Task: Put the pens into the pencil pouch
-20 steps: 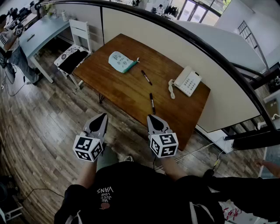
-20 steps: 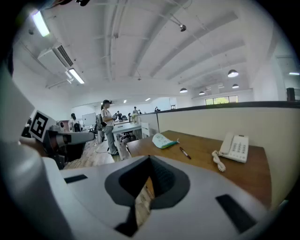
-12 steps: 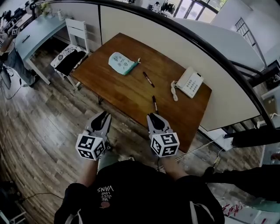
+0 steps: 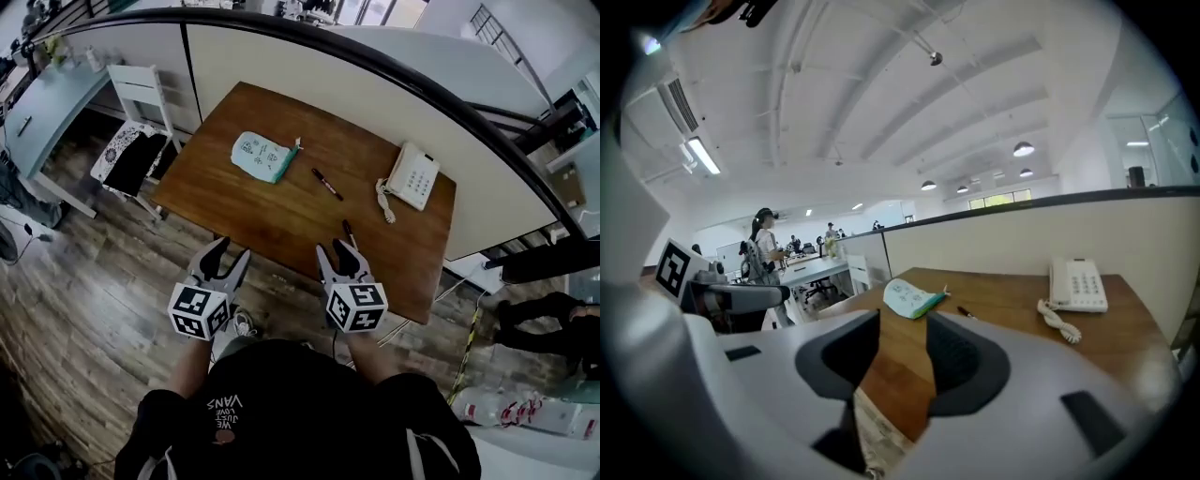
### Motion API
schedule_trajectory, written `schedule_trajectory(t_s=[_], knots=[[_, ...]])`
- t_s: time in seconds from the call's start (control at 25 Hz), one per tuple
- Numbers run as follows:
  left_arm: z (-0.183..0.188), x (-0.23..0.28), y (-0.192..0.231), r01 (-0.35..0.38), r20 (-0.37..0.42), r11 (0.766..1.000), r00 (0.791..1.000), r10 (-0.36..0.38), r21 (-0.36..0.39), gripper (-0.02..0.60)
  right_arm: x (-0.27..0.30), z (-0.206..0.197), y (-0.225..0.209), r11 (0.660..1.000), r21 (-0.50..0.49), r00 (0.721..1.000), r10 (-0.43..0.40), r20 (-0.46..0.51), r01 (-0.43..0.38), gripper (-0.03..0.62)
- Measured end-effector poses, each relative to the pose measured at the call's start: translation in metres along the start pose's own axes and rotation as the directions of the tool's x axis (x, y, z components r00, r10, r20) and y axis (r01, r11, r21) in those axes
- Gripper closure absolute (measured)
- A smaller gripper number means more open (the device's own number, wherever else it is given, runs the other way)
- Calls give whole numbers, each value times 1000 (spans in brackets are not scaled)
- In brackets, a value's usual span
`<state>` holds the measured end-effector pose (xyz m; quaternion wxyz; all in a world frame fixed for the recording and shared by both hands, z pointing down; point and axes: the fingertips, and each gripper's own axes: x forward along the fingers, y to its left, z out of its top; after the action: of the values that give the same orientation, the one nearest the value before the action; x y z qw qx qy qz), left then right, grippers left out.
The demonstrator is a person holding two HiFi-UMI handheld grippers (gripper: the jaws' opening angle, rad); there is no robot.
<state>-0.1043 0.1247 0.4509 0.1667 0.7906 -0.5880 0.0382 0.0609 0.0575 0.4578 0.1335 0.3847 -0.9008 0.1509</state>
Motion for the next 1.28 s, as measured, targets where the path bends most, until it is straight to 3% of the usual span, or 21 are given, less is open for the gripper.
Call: schedule_trajectory(t_s=[0.28, 0.68, 1.28], knots=[[5, 19, 50, 112, -60, 994, 992, -111, 16, 380, 34, 8, 12, 991, 40, 992, -127, -1, 127, 464], [-4, 60, 62, 213, -126, 977, 970, -209, 14, 380, 42, -2, -2, 971, 60, 972, -229, -48, 231, 464], [-16, 148, 69, 122, -205, 992, 972, -116, 20, 380, 99, -9, -82, 990, -1, 978, -141, -155, 142, 464]])
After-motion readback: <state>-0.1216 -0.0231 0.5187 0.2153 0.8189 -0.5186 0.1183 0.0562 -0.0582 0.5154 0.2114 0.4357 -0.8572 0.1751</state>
